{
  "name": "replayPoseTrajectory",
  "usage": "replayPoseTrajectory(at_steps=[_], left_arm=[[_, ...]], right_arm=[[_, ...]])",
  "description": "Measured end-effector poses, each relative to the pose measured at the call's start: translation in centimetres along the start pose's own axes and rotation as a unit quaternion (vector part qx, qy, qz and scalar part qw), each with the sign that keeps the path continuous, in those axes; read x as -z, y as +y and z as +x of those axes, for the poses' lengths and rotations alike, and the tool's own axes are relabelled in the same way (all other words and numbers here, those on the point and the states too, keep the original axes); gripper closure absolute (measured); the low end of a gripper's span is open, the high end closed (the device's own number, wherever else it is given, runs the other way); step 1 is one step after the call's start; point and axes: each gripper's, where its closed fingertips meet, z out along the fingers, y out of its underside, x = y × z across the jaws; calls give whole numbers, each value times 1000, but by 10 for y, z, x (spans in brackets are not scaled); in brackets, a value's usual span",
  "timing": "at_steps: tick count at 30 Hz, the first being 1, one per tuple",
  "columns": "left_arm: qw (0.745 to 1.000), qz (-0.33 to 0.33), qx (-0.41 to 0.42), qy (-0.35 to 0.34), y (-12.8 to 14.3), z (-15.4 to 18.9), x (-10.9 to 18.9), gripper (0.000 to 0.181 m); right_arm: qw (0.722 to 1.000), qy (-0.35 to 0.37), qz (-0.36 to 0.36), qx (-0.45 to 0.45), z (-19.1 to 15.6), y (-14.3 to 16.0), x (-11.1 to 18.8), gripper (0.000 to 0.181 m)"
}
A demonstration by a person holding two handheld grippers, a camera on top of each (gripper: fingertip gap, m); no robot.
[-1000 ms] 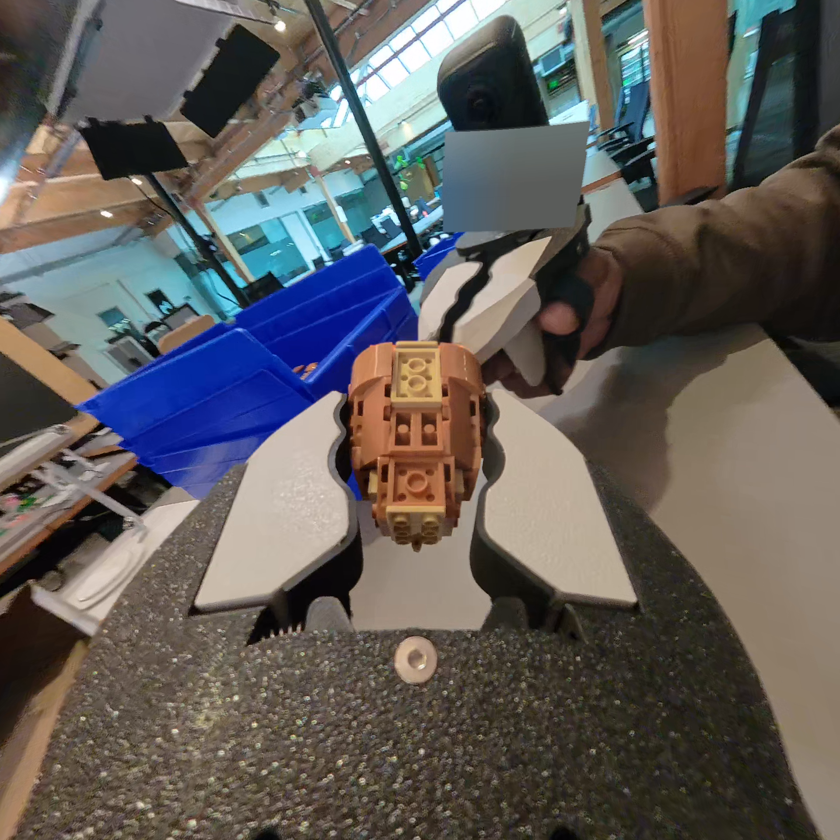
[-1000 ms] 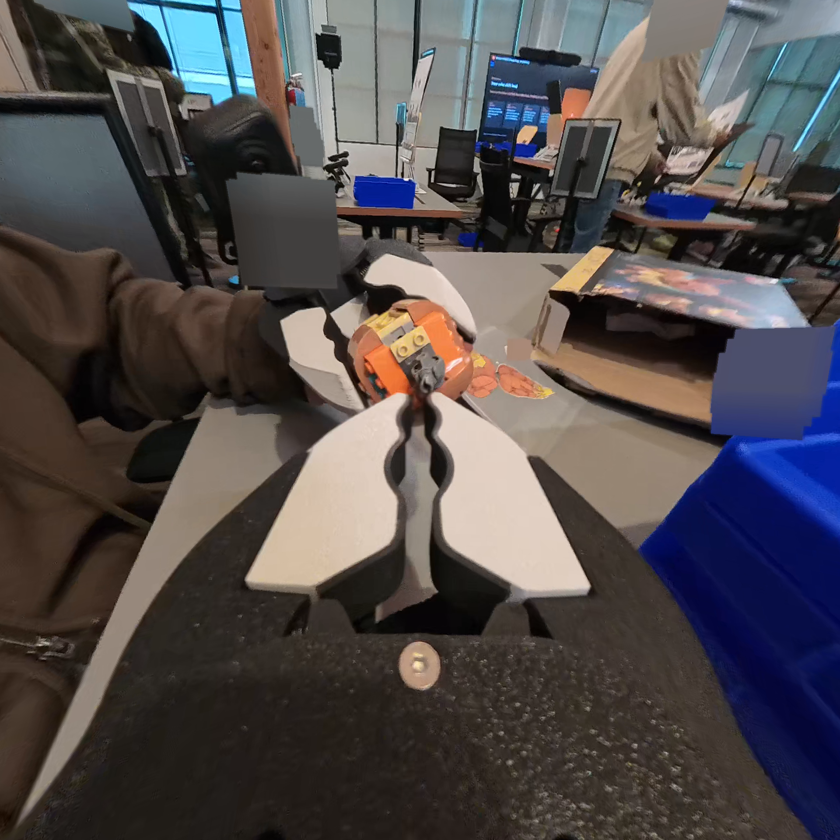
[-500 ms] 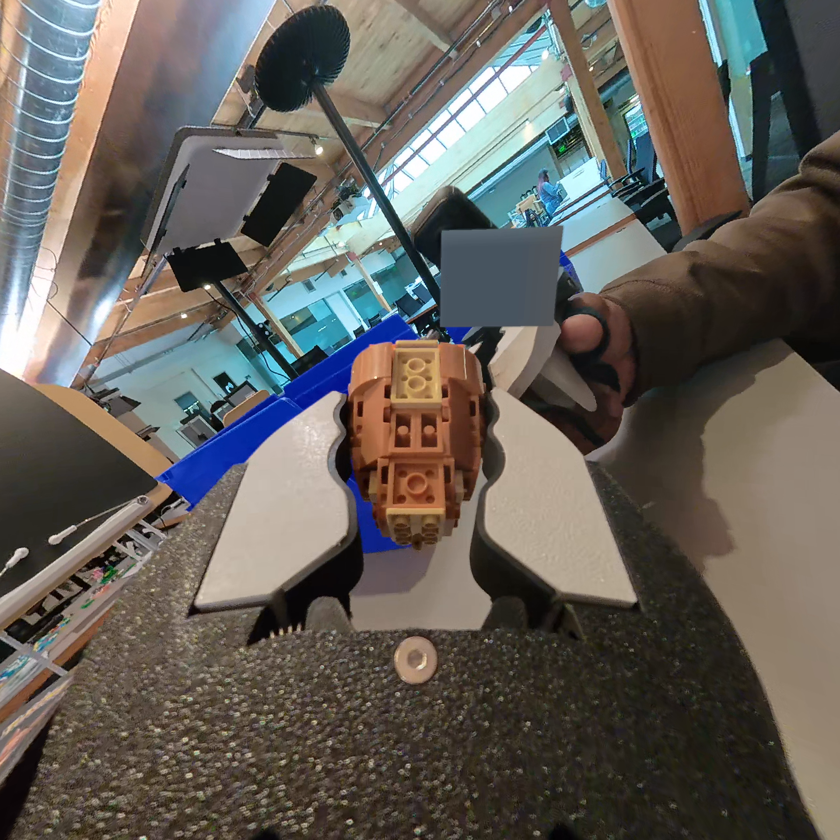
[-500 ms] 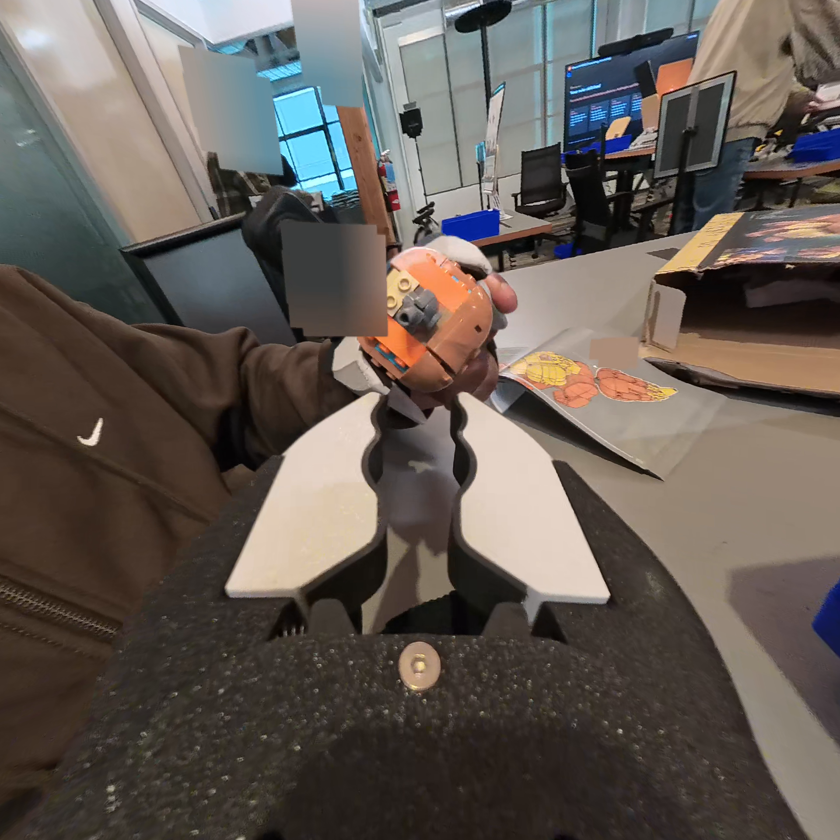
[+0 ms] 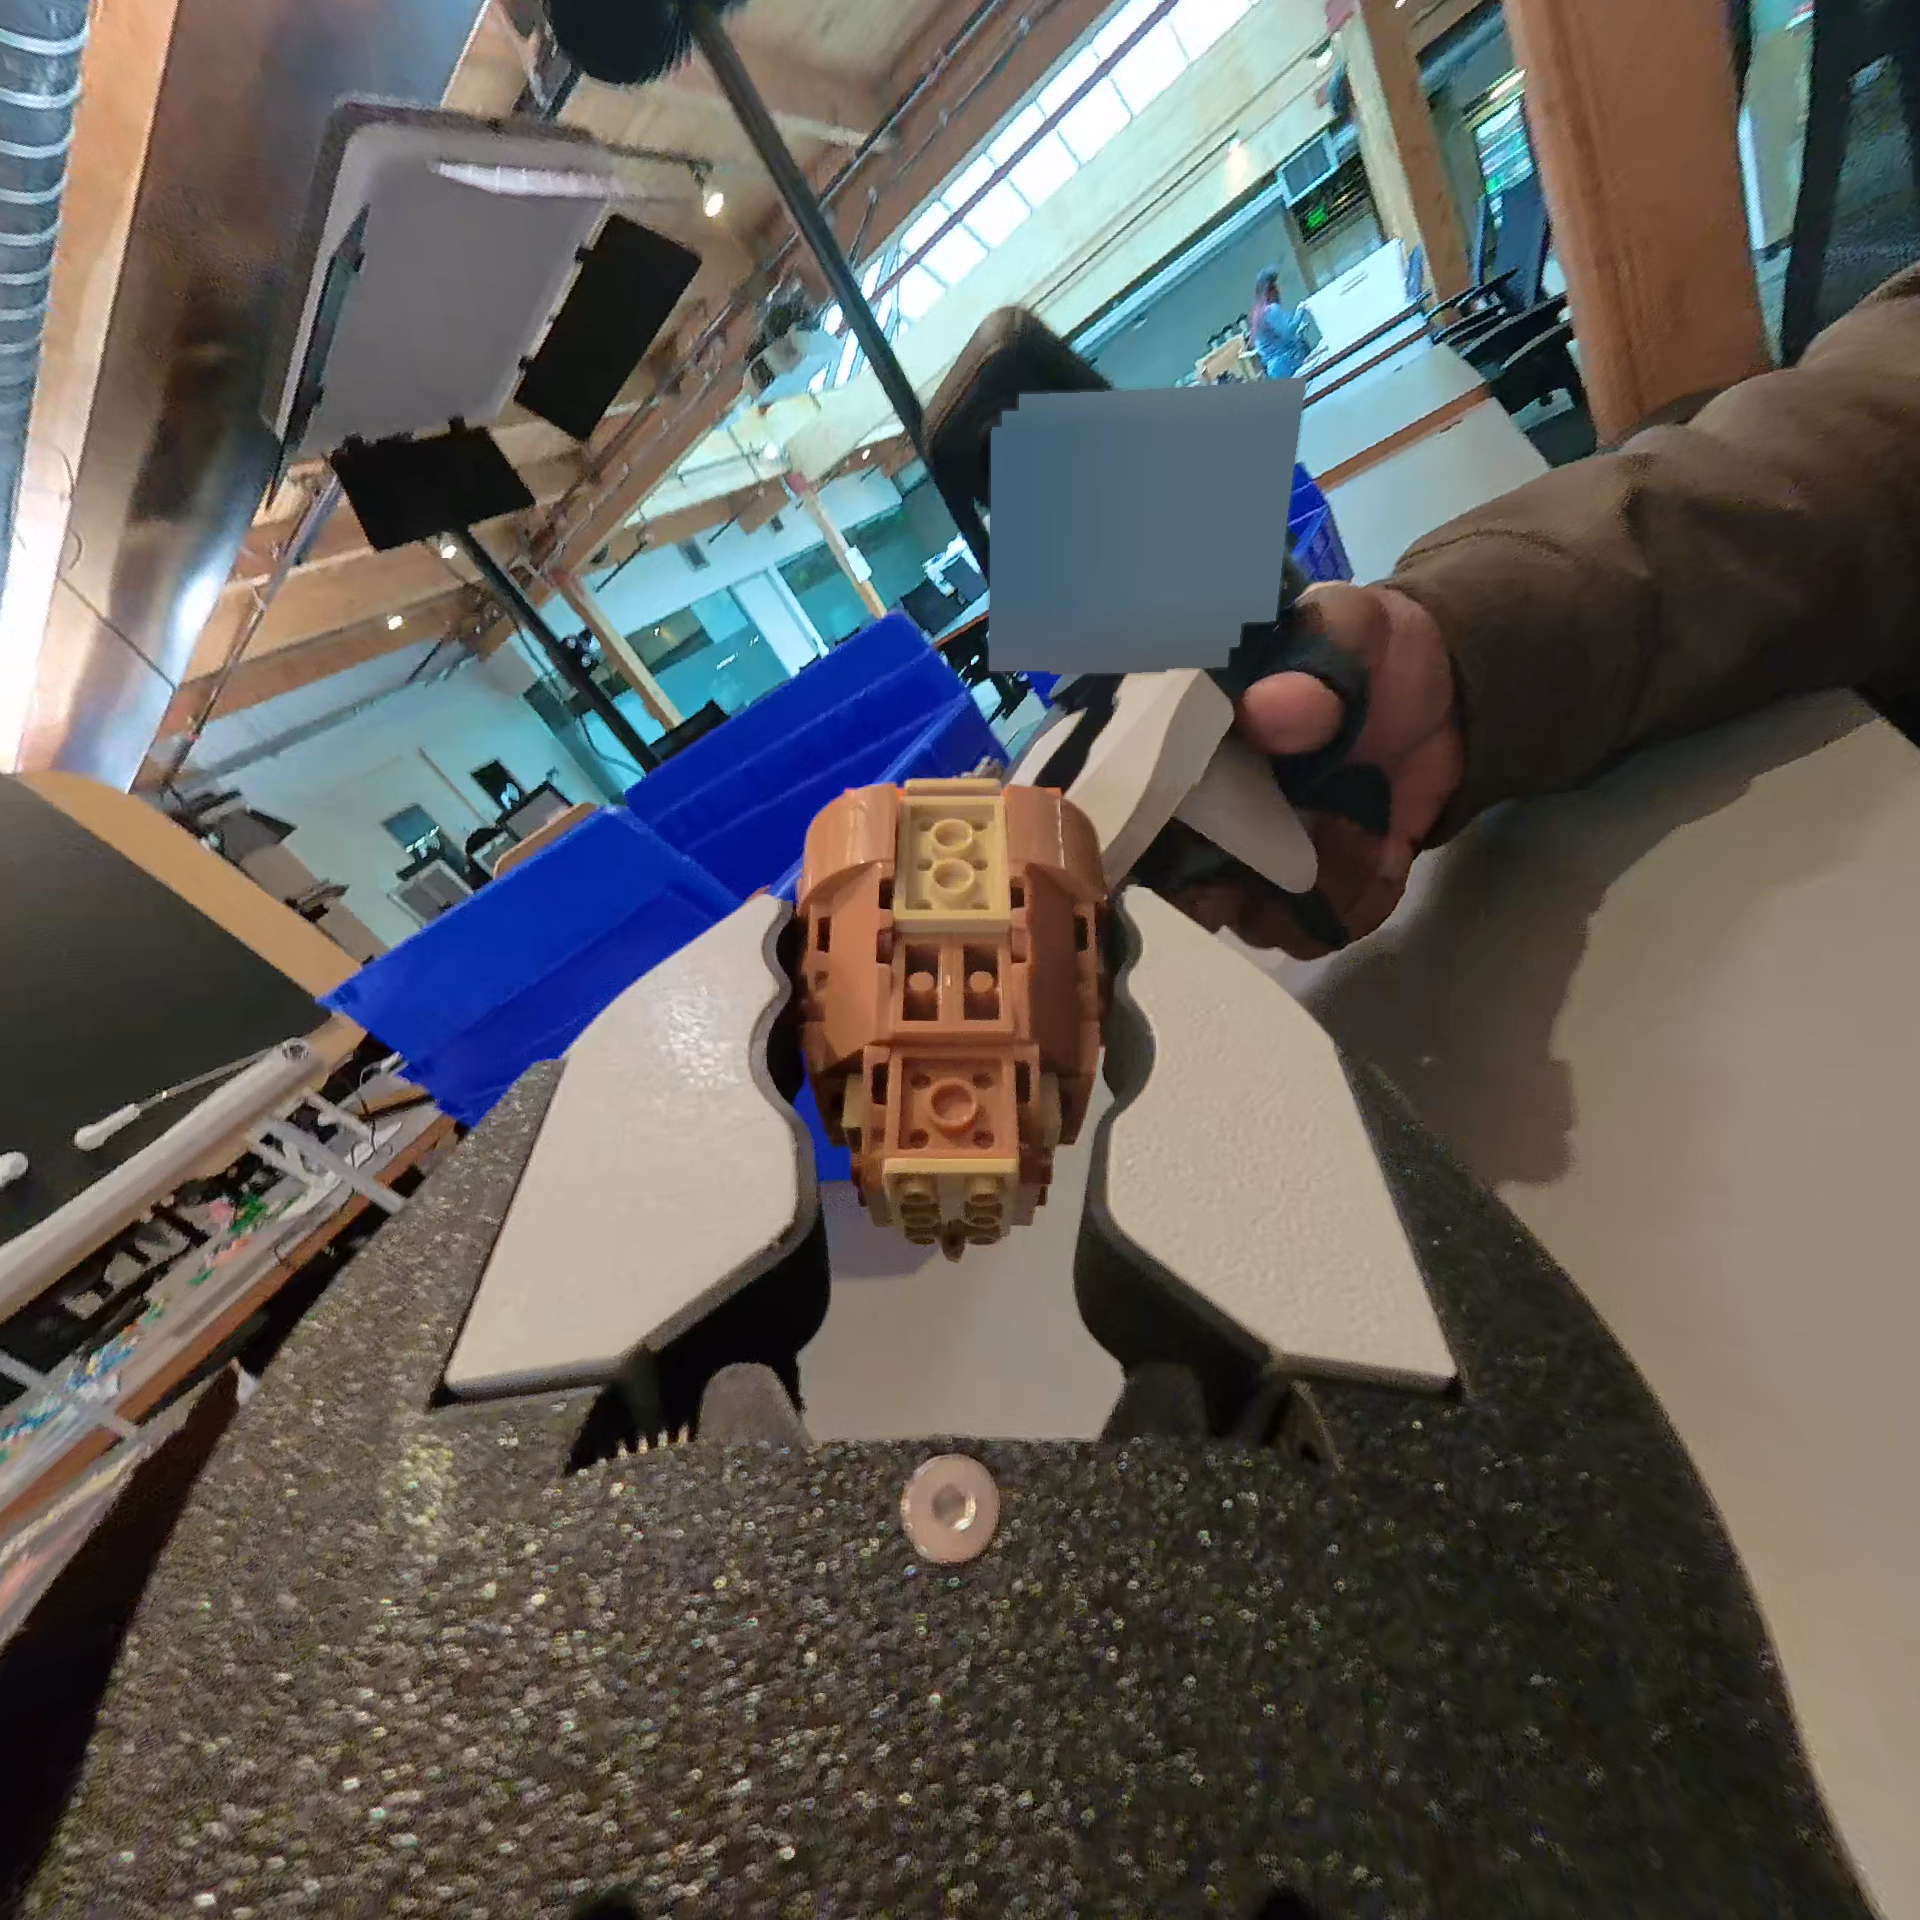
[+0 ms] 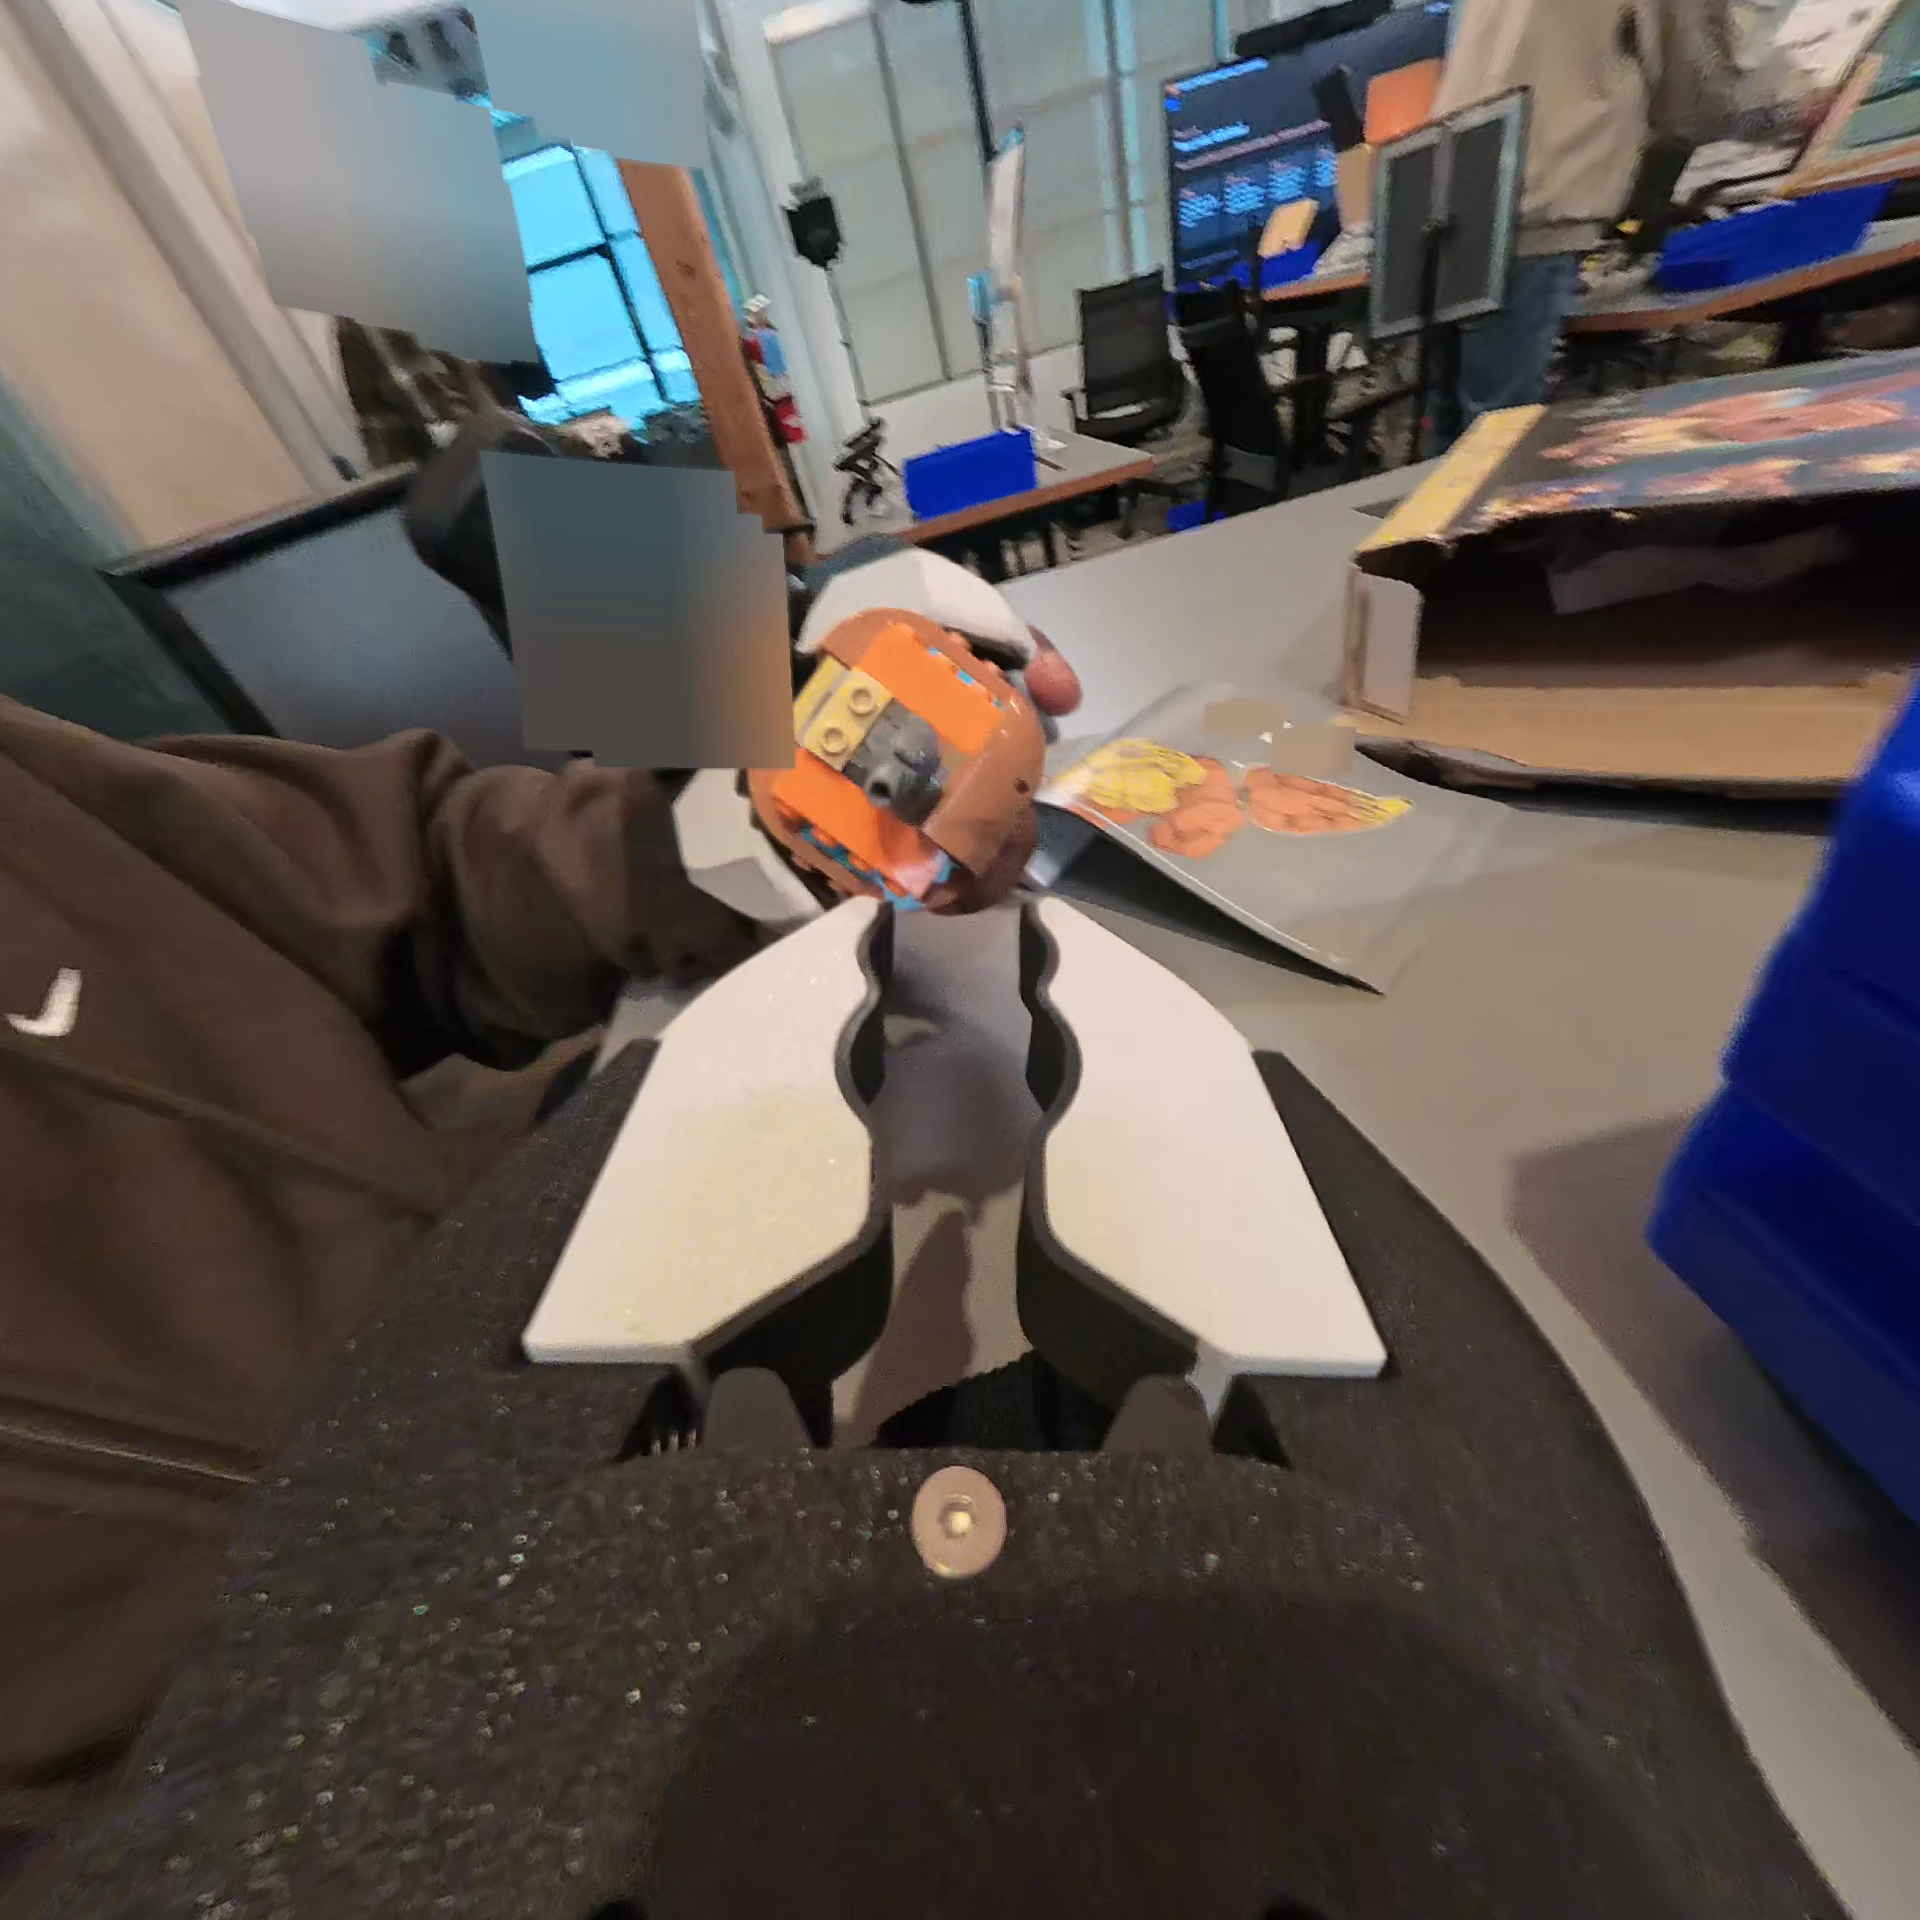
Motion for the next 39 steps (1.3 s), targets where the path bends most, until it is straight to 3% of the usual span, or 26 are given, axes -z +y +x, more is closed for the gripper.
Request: replayPoseTrajectory(at_steps=[5,10,14,18,21,25,36,39], left_arm=[[999,-27,5,-18,10,-8,0,125],[999,-40,11,-22,14,-10,-1,125],[999,-46,5,-13,15,-4,-4,125],[999,-53,-2,-5,16,1,-6,125],[998,-58,-7,-2,17,3,-6,125],[998,-58,-6,2,17,5,-7,125],[998,-61,-5,13,19,10,-9,126],[998,-60,-1,14,19,10,-9,126]], right_arm=[[995,80,-39,37,26,9,29,159],[983,182,-27,17,48,4,86,159],[945,322,-45,44,50,4,143,159],[895,420,-134,60,42,22,187,161],[875,425,-226,44,34,56,197,160],[876,387,-286,26,25,94,194,151],[869,380,-317,10,41,123,200,146],[858,396,-326,20,46,124,203,161]])
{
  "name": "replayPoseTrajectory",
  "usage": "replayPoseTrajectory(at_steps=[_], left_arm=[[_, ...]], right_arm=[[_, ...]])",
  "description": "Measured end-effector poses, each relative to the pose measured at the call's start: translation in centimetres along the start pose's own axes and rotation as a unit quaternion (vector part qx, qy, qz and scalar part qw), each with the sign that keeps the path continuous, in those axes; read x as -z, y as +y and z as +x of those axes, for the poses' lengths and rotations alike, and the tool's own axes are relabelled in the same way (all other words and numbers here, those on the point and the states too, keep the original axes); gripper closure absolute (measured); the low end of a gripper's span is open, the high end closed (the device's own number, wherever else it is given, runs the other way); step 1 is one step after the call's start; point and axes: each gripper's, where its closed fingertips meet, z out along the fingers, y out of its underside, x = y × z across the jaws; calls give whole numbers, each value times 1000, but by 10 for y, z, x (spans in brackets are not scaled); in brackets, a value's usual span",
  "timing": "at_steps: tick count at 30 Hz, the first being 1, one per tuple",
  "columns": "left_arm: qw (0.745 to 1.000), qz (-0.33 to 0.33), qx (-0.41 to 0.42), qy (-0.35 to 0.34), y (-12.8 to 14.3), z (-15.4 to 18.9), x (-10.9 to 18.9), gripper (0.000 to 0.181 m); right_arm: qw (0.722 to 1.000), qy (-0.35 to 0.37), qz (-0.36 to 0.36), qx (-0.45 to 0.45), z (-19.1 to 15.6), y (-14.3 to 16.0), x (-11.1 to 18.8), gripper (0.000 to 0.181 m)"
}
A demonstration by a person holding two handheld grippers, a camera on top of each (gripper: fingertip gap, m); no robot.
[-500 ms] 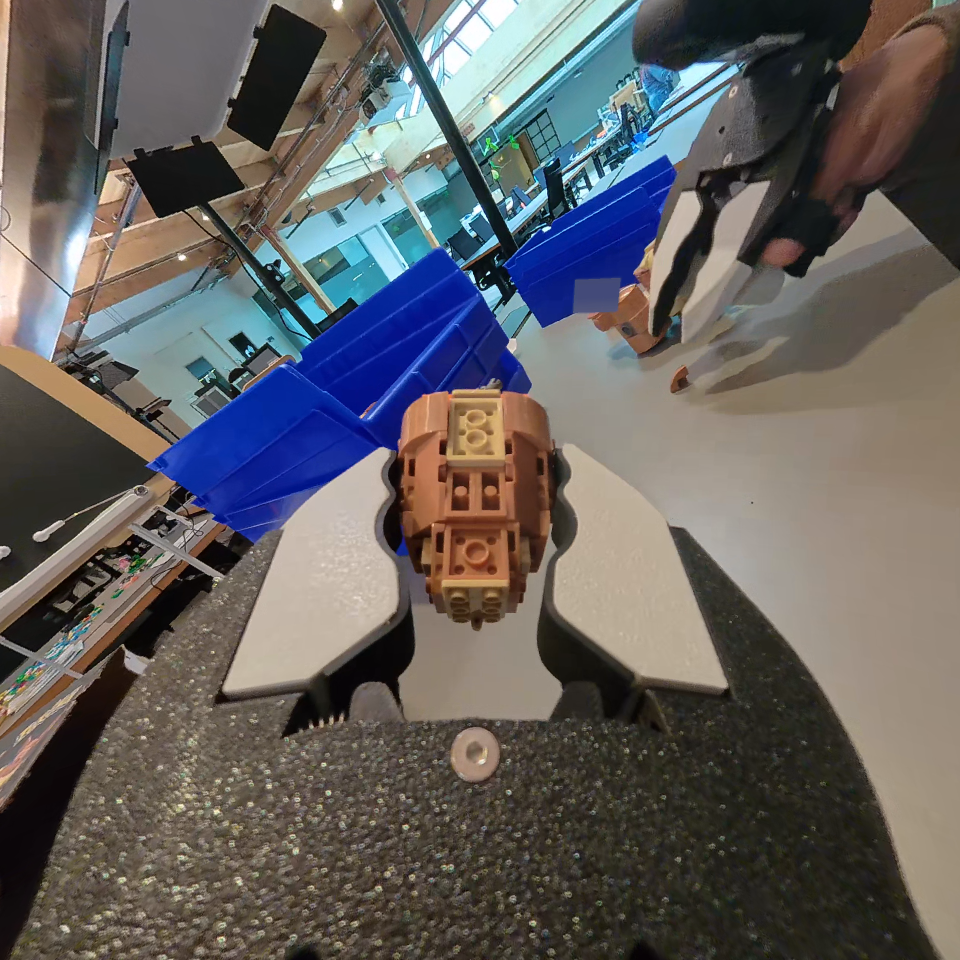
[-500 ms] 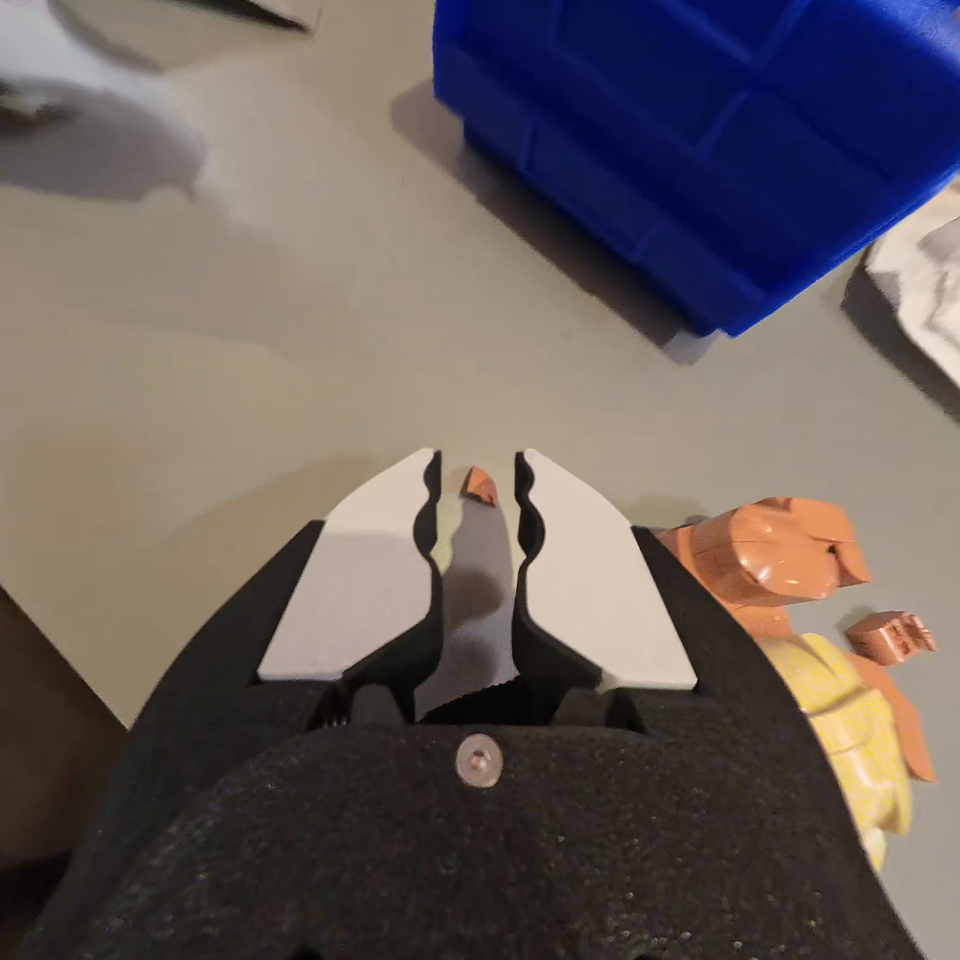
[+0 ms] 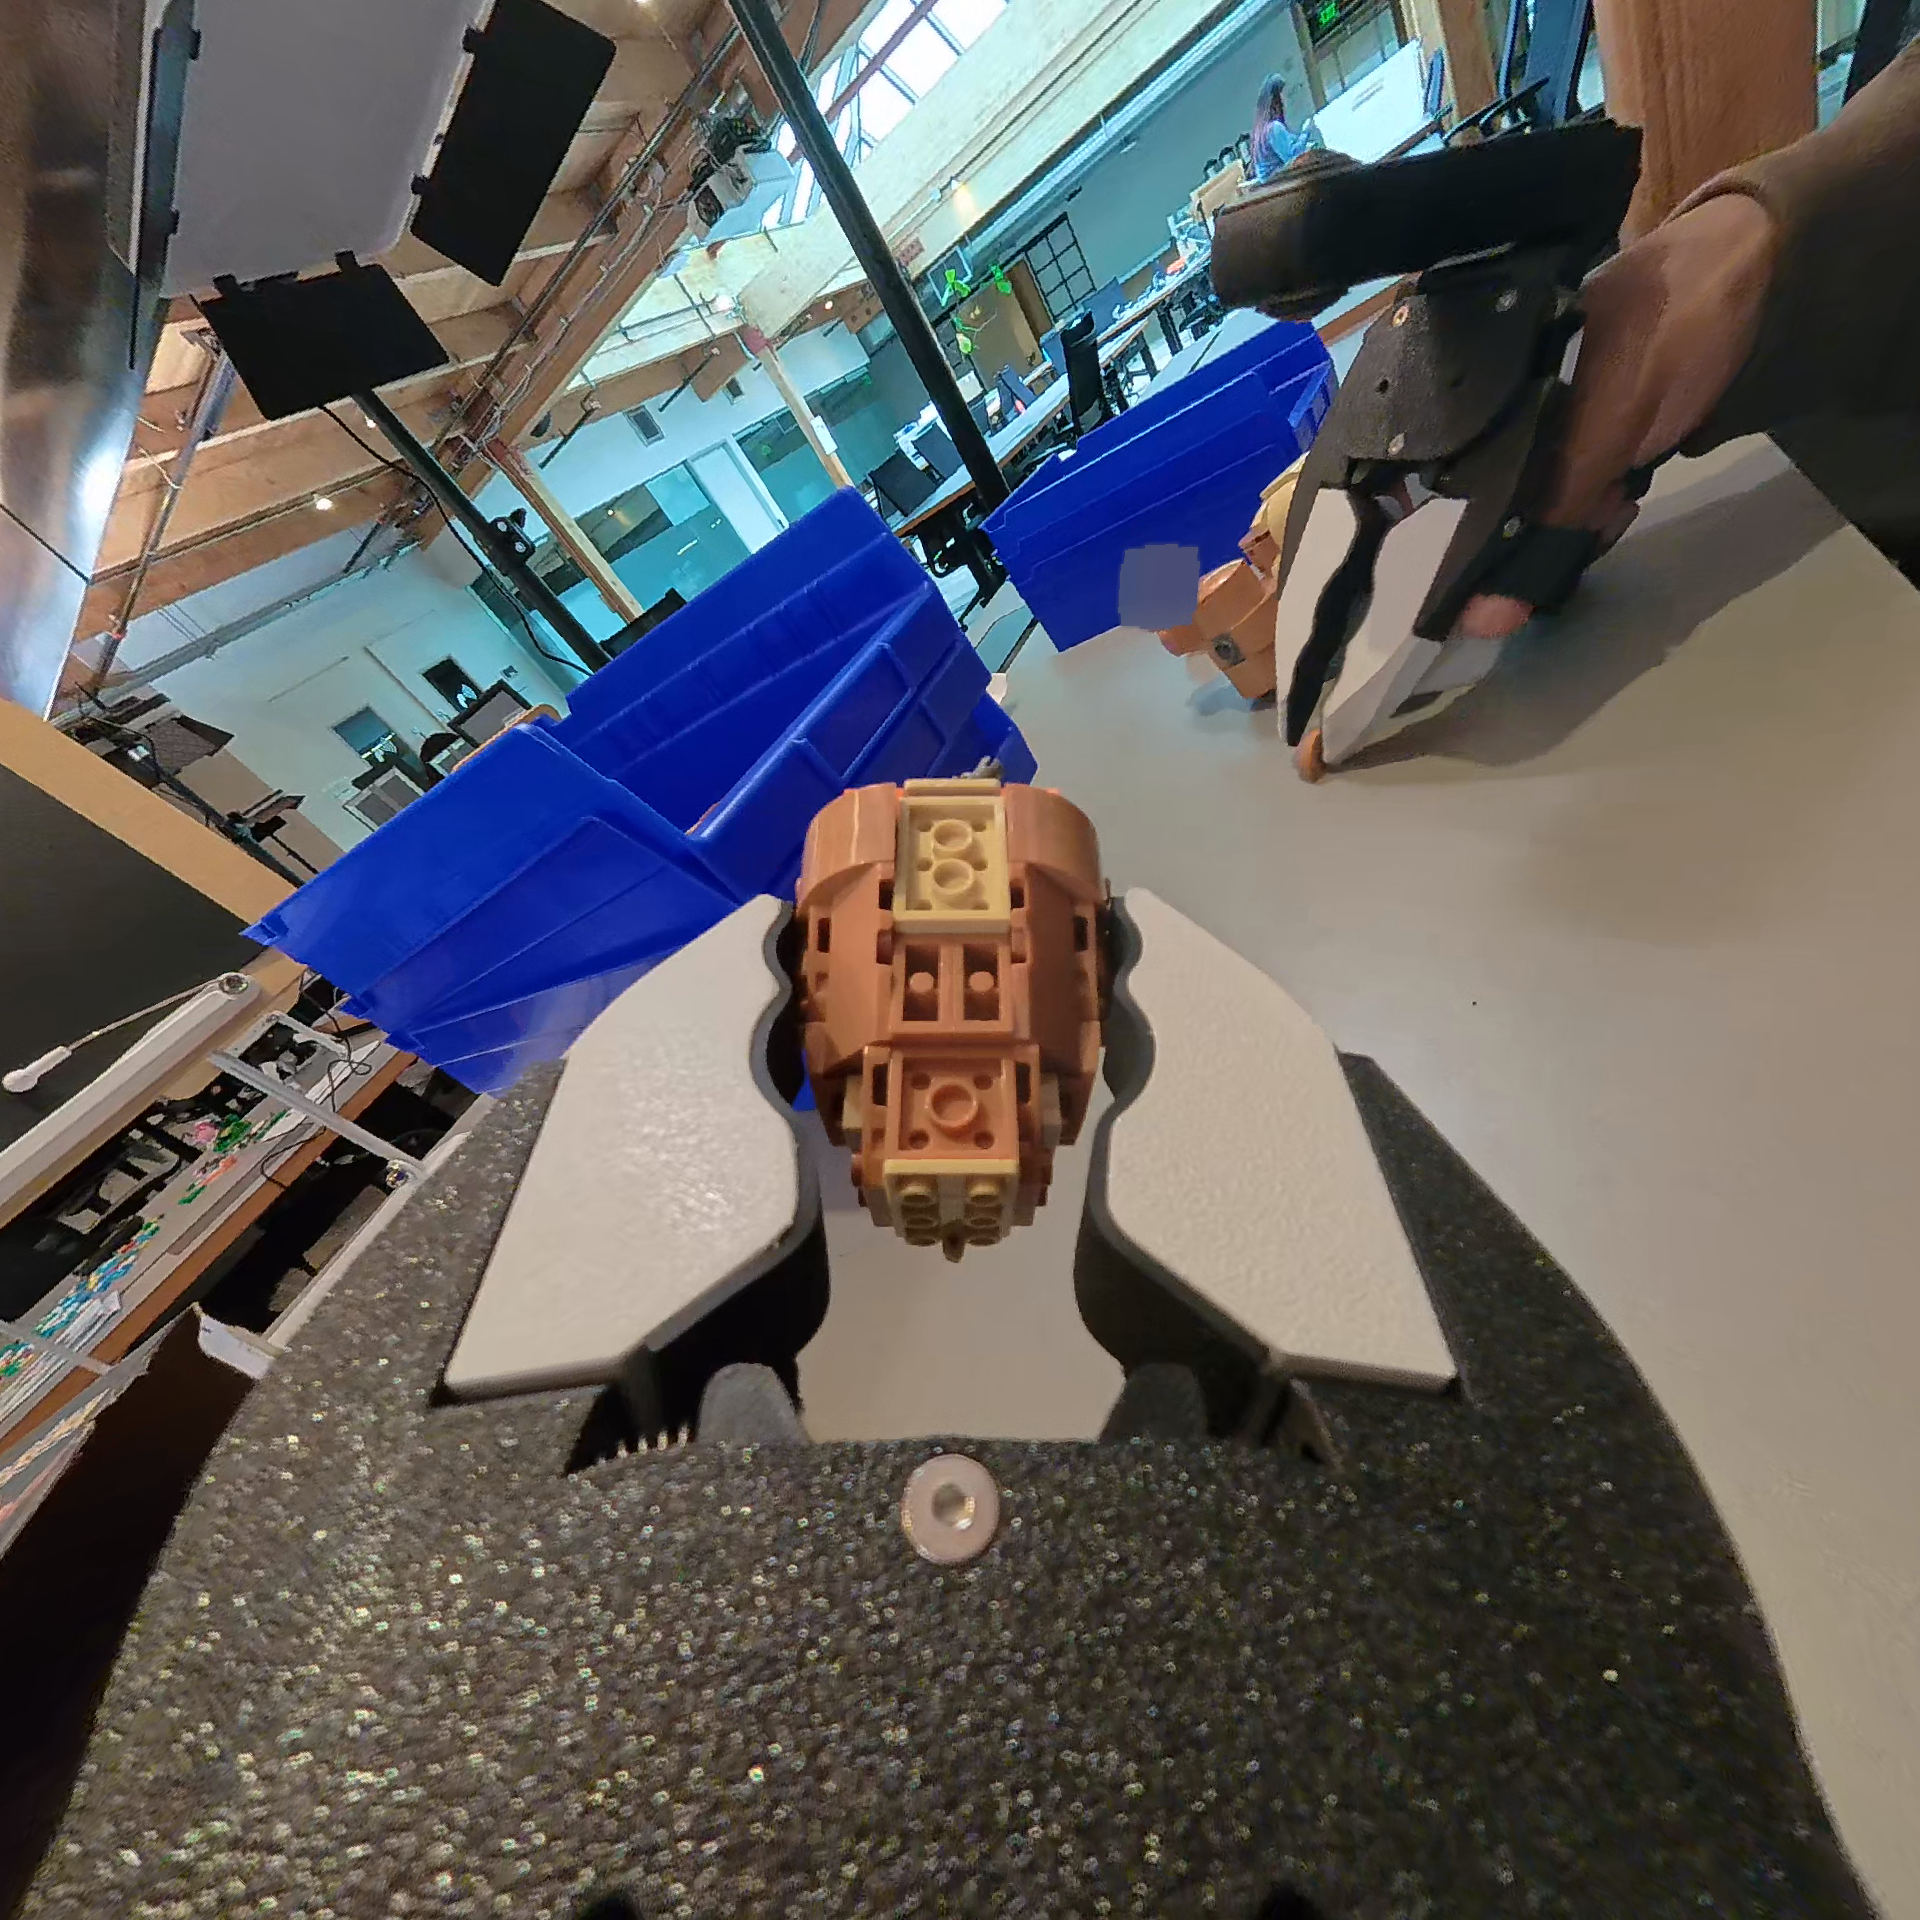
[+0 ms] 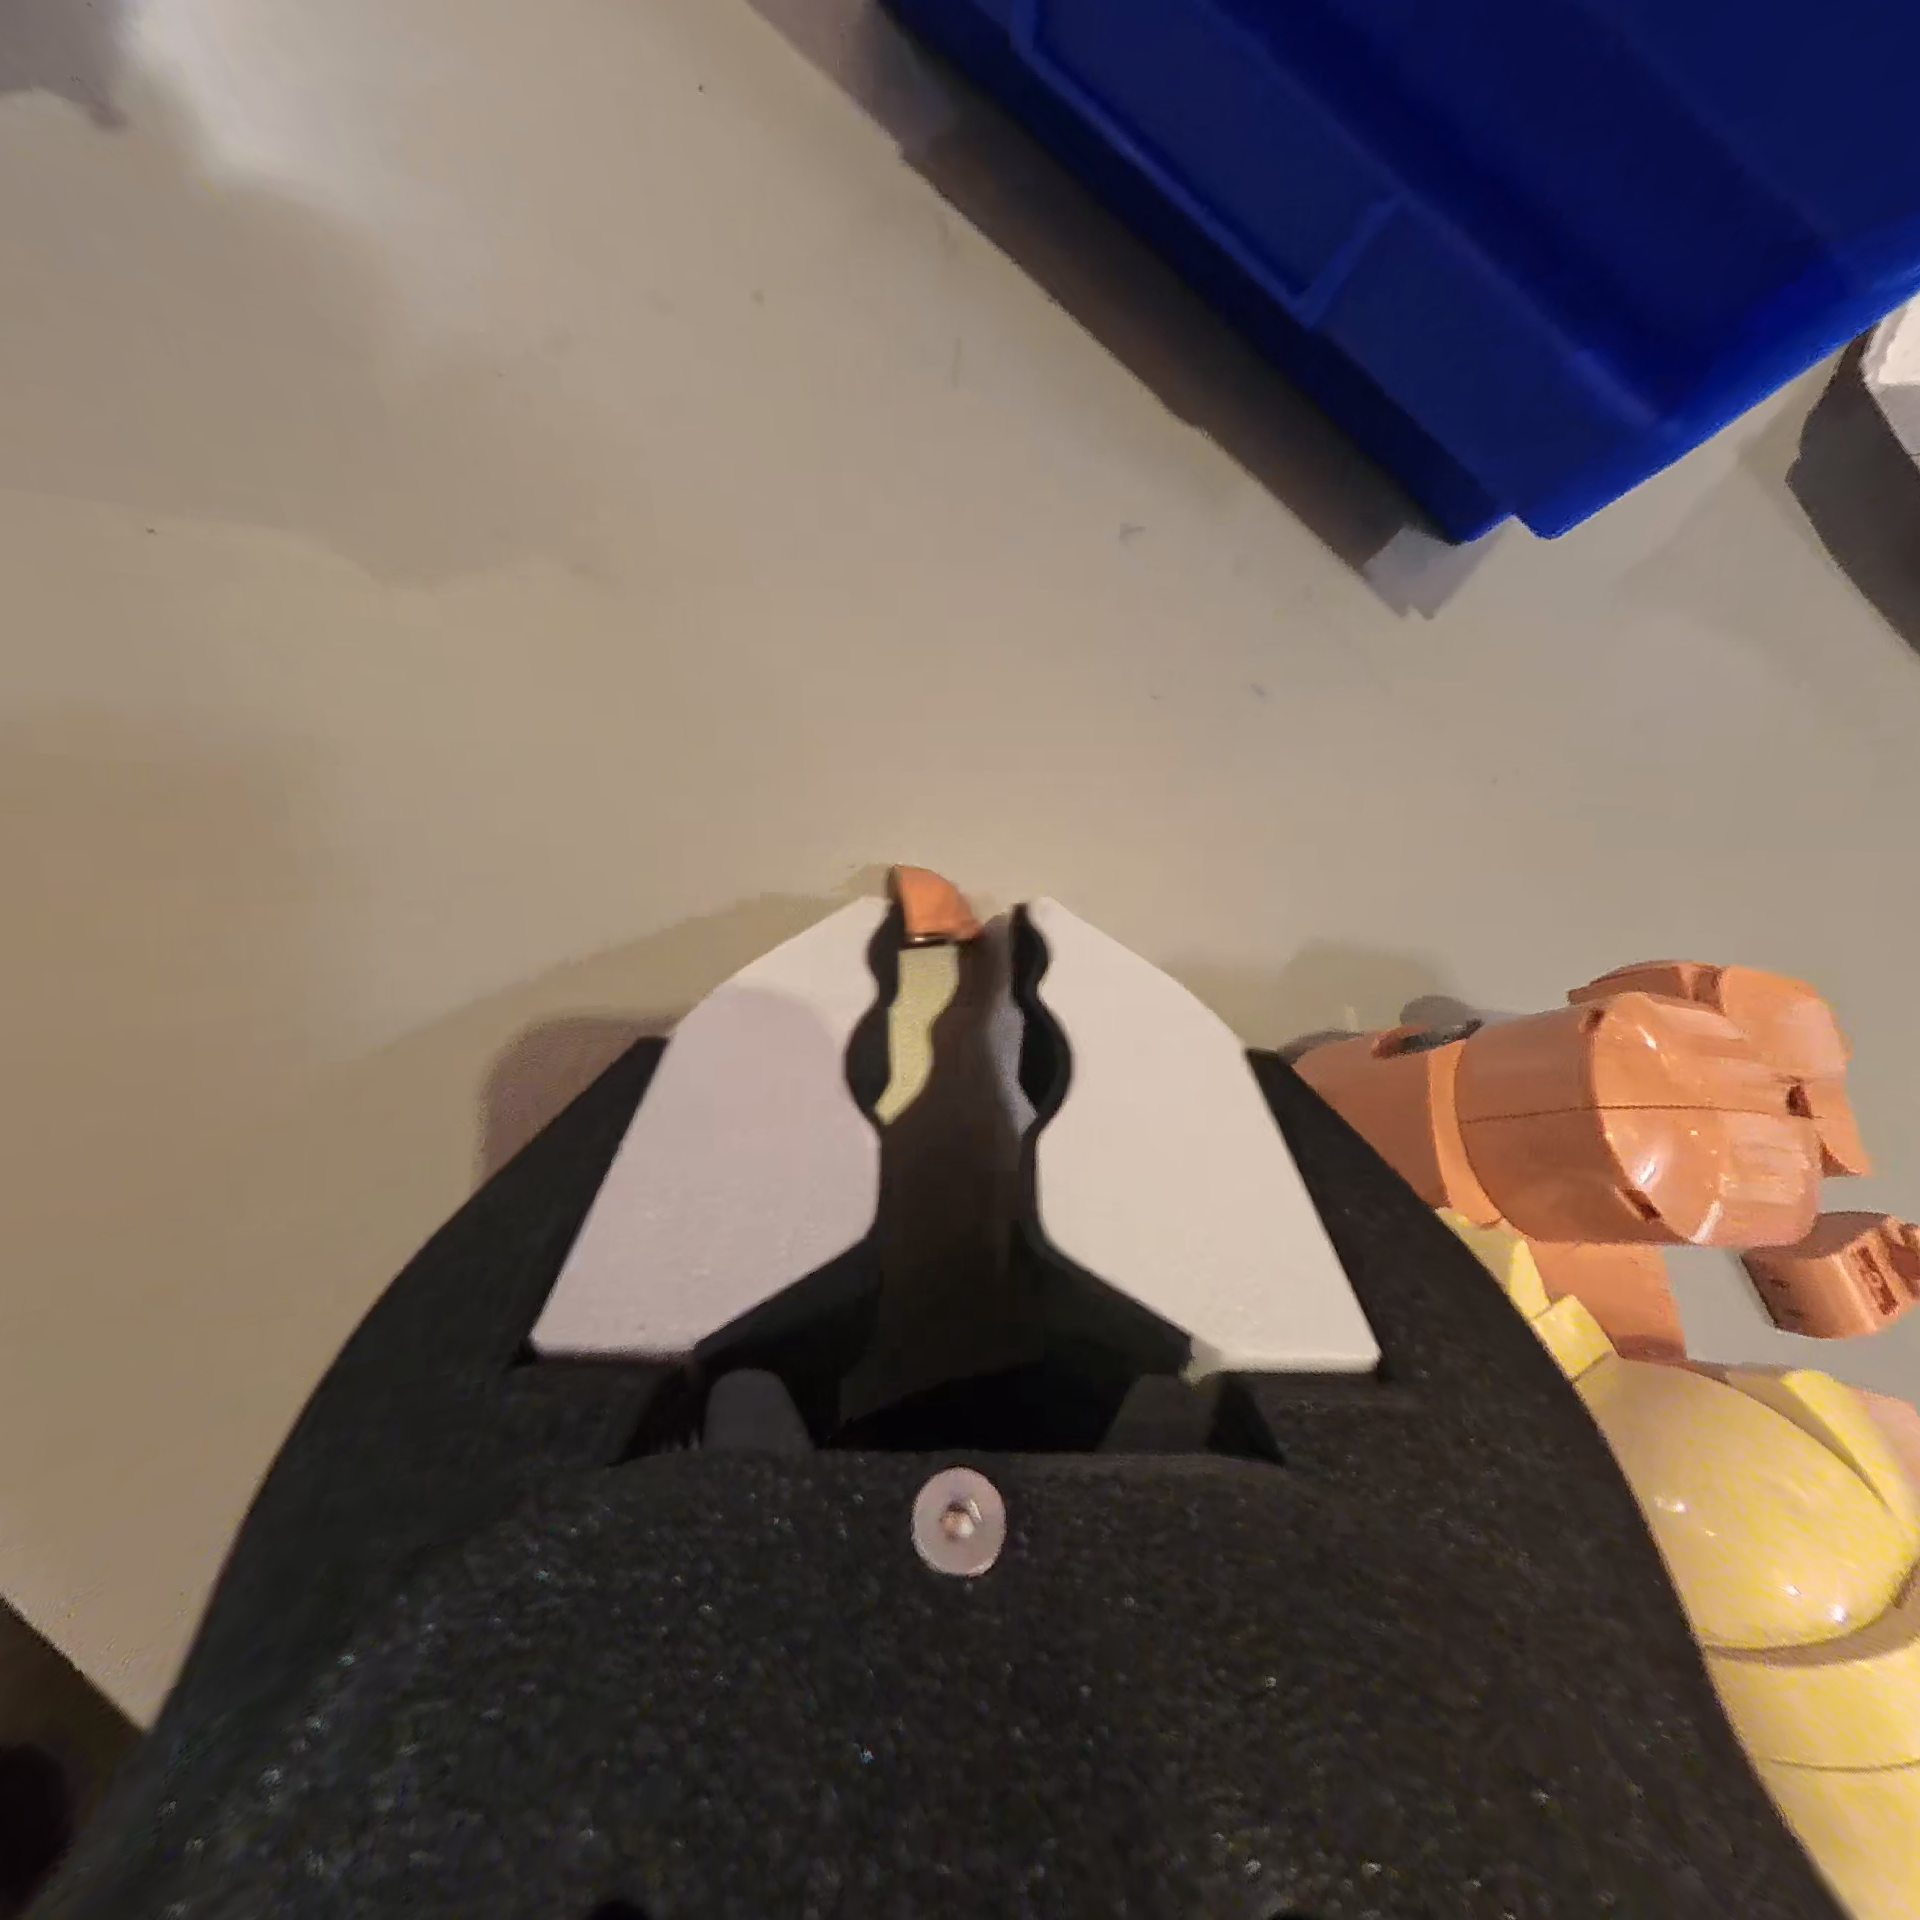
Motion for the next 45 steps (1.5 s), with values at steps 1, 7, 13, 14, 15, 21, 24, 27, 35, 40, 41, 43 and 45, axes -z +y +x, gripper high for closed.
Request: replayPoseTrajectory(at_steps=[1,7,13,14,15,21,24,27,35,40,41,43,45], left_arm=[[1000,0,0,0,0,0,0,126],[1000,2,2,-1,-1,0,0,126],[1000,6,18,4,-1,1,-3,125],[1000,5,21,6,0,1,-4,125],[1000,4,25,6,1,1,-4,125],[991,32,130,24,-1,-11,3,125],[971,72,222,55,-8,-15,6,125],[933,115,323,113,-18,-13,9,125],[801,211,506,240,-40,-17,24,126],[760,202,548,286,-40,-7,19,126],[756,196,551,293,-40,-4,18,126],[753,186,554,302,-39,0,16,126],[750,172,558,311,-37,5,15,126]], right_arm=[[1000,4,-1,5,0,0,0,166],[1000,-3,12,26,-9,-10,-3,168],[979,67,180,63,11,-124,31,168],[970,87,219,67,20,-154,41,168],[960,105,251,66,30,-181,49,167],[955,53,290,45,39,-247,31,142],[935,21,342,91,3,-241,30,144],[918,-46,366,143,-46,-227,25,144],[860,-110,431,249,-121,-218,27,145],[843,-54,439,306,-129,-219,24,142],[840,-47,438,318,-131,-219,23,139],[834,-44,434,339,-135,-216,21,142],[831,-41,422,359,-139,-211,16,143]])
